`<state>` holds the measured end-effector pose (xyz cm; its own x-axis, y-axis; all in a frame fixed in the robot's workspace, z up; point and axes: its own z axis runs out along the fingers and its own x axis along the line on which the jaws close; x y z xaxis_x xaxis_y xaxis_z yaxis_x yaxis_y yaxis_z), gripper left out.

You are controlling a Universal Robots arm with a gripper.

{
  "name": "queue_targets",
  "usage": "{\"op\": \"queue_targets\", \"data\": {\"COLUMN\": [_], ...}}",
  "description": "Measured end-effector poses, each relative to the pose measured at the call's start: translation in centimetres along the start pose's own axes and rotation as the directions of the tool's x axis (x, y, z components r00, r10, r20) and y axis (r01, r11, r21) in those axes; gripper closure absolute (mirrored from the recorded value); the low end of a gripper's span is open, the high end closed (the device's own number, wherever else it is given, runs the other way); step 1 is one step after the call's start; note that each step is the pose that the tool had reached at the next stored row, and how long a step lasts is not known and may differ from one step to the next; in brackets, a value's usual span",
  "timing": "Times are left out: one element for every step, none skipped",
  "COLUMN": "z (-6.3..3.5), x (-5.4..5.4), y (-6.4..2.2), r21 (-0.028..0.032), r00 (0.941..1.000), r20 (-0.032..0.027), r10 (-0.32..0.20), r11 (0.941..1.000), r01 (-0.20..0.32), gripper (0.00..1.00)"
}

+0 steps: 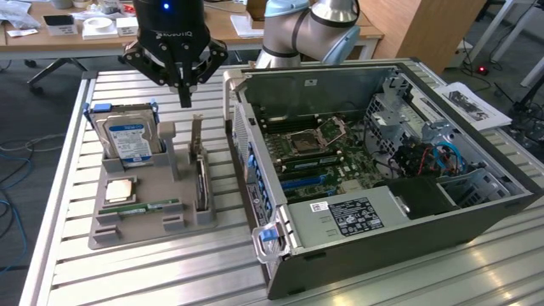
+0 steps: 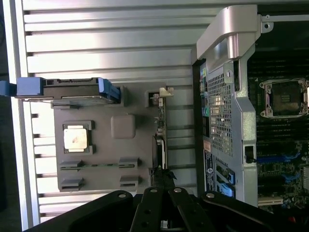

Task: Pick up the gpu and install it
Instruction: 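Reach for the gpu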

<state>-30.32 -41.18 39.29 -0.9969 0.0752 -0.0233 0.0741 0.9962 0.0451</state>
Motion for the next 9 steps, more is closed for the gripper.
{"op": "queue_targets", "data": {"z": [-0.01,-0.01,-0.01,-0.01,-0.01,-0.01,-0.02,-0.02,-0.02], "x": [-0.01,-0.01,-0.01,-0.02,-0.02,-0.02,-0.02,-0.03,-0.04], "y": [-0.04,-0.08,-0.12,-0.17,-0.23,-0.28,-0.33,-0.39,-0.44], "r21": [0.0000,0.0000,0.0000,0.0000,0.0001,0.0000,0.0000,0.0000,0.0001], "r00": [1.0000,1.0000,1.0000,1.0000,1.0000,1.0000,1.0000,1.0000,1.0000], "r20": [-0.0001,0.0000,-0.0001,0.0000,0.0000,0.0000,0.0000,0.0000,0.0000], "r10": [0.000,0.000,0.000,0.000,0.000,0.000,0.000,0.000,0.000], "r11": [1.0000,1.0000,1.0000,1.0000,1.0000,1.0000,1.0000,1.0000,1.0000], "r01": [0.000,0.000,0.000,0.000,0.000,0.000,0.000,0.000,0.000], "gripper": [0.89,0.89,0.89,0.89,0.89,0.89,0.89,0.89,0.89]}}
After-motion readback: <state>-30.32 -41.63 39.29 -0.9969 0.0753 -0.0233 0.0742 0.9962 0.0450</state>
